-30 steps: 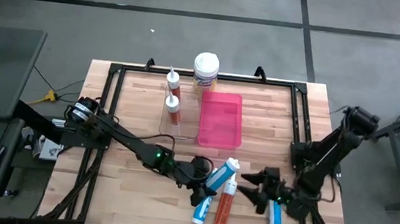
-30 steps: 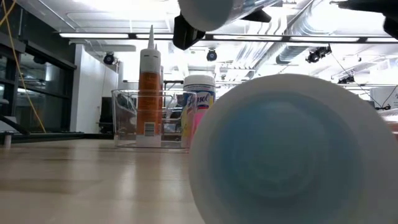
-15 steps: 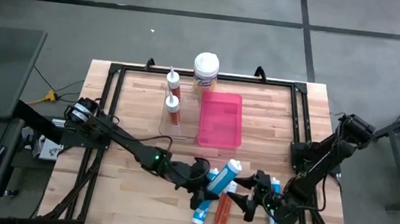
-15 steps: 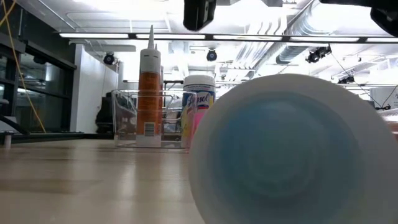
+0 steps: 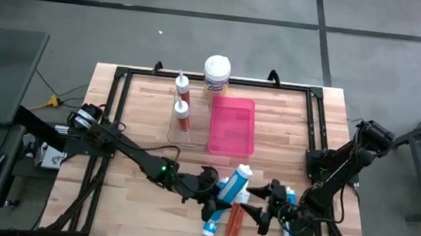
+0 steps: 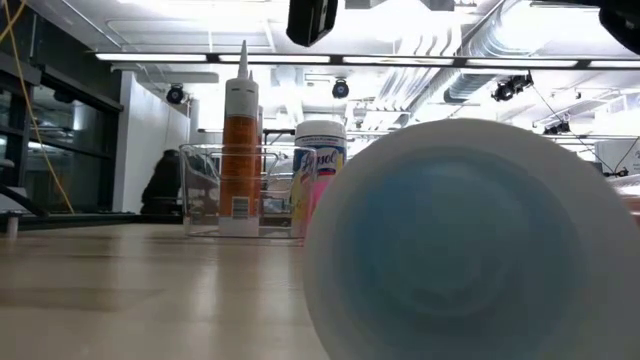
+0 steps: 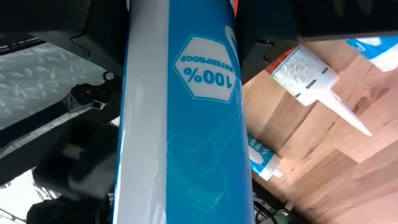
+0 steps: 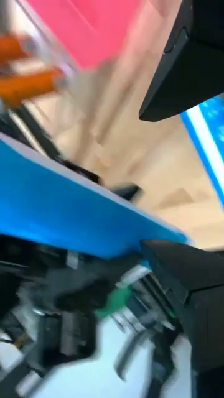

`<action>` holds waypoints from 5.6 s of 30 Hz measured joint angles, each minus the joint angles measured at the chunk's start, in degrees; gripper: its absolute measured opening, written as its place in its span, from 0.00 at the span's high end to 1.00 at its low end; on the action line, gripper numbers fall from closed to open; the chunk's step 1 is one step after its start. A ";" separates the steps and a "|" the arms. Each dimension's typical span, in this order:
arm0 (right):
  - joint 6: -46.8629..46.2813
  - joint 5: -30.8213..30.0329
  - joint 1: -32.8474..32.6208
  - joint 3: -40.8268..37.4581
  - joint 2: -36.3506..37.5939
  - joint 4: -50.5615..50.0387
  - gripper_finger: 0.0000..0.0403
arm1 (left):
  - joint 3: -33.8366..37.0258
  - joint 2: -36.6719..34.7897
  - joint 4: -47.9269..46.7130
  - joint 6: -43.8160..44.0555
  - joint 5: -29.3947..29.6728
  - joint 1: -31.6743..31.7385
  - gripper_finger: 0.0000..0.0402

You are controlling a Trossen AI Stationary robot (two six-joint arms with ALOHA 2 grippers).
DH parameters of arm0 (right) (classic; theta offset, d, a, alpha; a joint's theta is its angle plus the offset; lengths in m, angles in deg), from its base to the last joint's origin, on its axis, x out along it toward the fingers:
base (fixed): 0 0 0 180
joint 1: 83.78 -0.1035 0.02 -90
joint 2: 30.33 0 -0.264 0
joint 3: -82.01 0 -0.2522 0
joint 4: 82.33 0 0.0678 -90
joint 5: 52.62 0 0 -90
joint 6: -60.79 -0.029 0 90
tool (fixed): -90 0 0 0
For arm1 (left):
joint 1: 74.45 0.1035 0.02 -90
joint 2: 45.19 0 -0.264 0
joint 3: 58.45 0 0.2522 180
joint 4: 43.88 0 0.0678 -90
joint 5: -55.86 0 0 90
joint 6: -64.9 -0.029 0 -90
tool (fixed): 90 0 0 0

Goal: Pick & place silicon tubes, Sealant and Lysol wipes
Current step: Put the left blue sealant into the pink container

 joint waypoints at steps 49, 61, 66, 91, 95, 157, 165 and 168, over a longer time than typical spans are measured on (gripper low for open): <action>20.37 30.68 19.74 0.11 0.09 29.74 0.53 | 0.09 0.02 7.29 -5.62 0.18 -0.45 0.53; 20.02 29.48 19.78 -0.02 0.07 24.97 0.53 | 0.07 0.07 5.49 -2.37 2.86 -0.36 0.19; 17.54 29.06 19.78 -0.02 0.04 22.01 0.53 | 0.00 0.07 5.13 -1.07 2.47 -0.38 0.11; 6.49 33.72 30.96 -0.11 18.98 -12.95 0.53 | -0.05 -19.02 -38.22 6.10 23.99 -7.39 0.14; 5.58 40.73 38.05 -0.11 20.90 -14.29 0.53 | -0.04 -21.64 -46.74 11.58 31.03 -12.13 0.14; -4.91 71.22 75.38 26.08 -17.07 -39.74 0.53 | 0.04 -23.17 -85.05 55.54 44.63 -28.99 0.14; -5.33 71.67 75.23 26.08 -17.07 -40.03 0.34 | 0.04 -23.17 -85.13 55.49 44.61 -28.99 0.14; -5.05 72.02 75.16 26.10 -17.07 -39.90 0.32 | 0.04 -23.17 -85.16 55.49 44.61 -28.99 0.14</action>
